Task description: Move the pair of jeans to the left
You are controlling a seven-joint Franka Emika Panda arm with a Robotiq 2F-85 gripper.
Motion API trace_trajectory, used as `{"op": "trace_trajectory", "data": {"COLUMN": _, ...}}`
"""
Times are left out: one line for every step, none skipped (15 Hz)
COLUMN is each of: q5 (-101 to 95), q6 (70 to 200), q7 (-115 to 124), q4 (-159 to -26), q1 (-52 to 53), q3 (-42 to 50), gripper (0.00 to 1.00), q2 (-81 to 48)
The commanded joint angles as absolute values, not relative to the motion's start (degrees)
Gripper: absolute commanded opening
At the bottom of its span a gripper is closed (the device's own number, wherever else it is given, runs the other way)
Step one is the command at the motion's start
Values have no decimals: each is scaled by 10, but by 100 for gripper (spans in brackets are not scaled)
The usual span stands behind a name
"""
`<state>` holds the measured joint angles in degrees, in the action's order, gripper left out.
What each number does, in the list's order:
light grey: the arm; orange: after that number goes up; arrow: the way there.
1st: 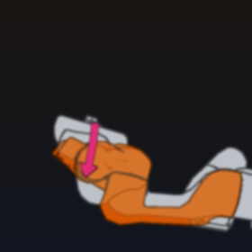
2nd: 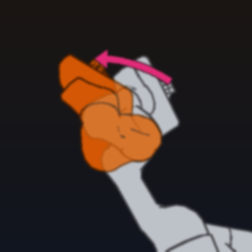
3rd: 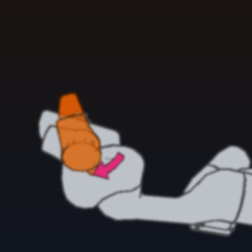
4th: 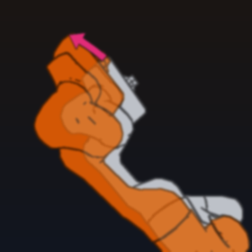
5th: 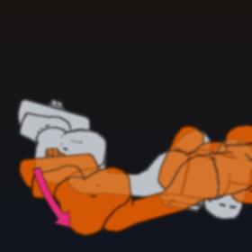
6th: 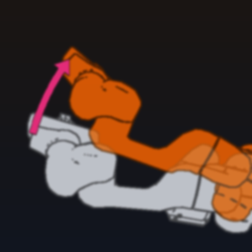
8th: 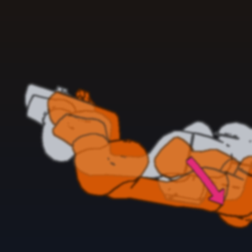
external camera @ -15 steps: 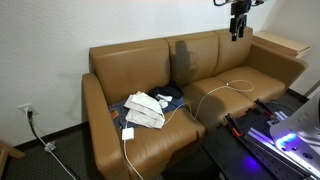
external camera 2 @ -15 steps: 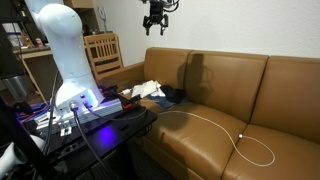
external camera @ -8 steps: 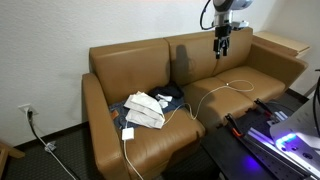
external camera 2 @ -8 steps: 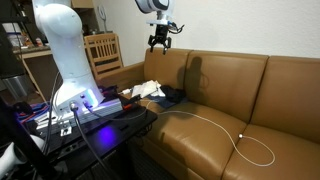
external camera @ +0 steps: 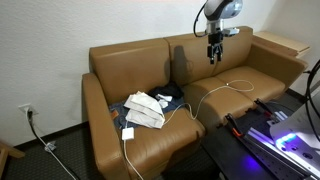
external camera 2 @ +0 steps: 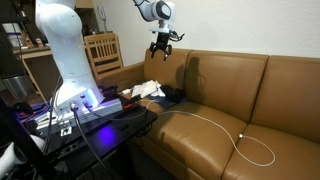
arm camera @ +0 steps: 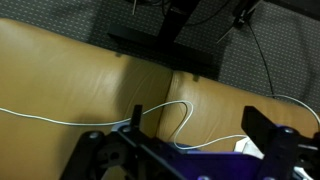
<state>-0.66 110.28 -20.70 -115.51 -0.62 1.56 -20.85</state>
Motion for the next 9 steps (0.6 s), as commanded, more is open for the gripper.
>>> {"op": "trace_trajectory", "data": {"q5": -7, "q6": 1088, "q7": -198, "q4": -1131, "q1": -20, "q3": 6, "gripper": 100, "q2": -237}}
{"op": "trace_trajectory", "data": {"q5": -8, "q6": 1090, "q7": -199, "q4": -1122, "q1": -20, "q3": 6, "gripper": 100, "q2": -254}}
{"op": "trace_trajectory", "data": {"q5": -8, "q6": 1099, "q7": -203, "q4": -1118, "q1": -21, "q3": 4, "gripper": 100, "q2": -268}}
{"op": "trace_trajectory", "data": {"q5": -6, "q6": 1109, "q7": -211, "q4": -1112, "q1": -22, "q3": 1, "gripper": 100, "q2": -284}}
{"op": "trace_trajectory", "data": {"q5": 0, "q6": 1109, "q7": -224, "q4": -1102, "q1": -26, "q3": -5, "gripper": 100, "q2": -304}}
{"op": "trace_trajectory", "data": {"q5": -2, "q6": 1111, "q7": -225, "q4": -1091, "q1": -26, "q3": -7, "gripper": 100, "q2": -326}}
{"op": "trace_trajectory", "data": {"q5": -5, "q6": 1110, "q7": -229, "q4": -1081, "q1": -27, "q3": -11, "gripper": 100, "q2": -345}}
{"op": "trace_trajectory", "data": {"q5": -7, "q6": 1114, "q7": -235, "q4": -1069, "q1": -28, "q3": -15, "gripper": 100, "q2": -366}}
{"op": "trace_trajectory", "data": {"q5": -7, "q6": 1104, "q7": -255, "q4": -1056, "q1": -30, "q3": -24, "gripper": 100, "q2": -387}}
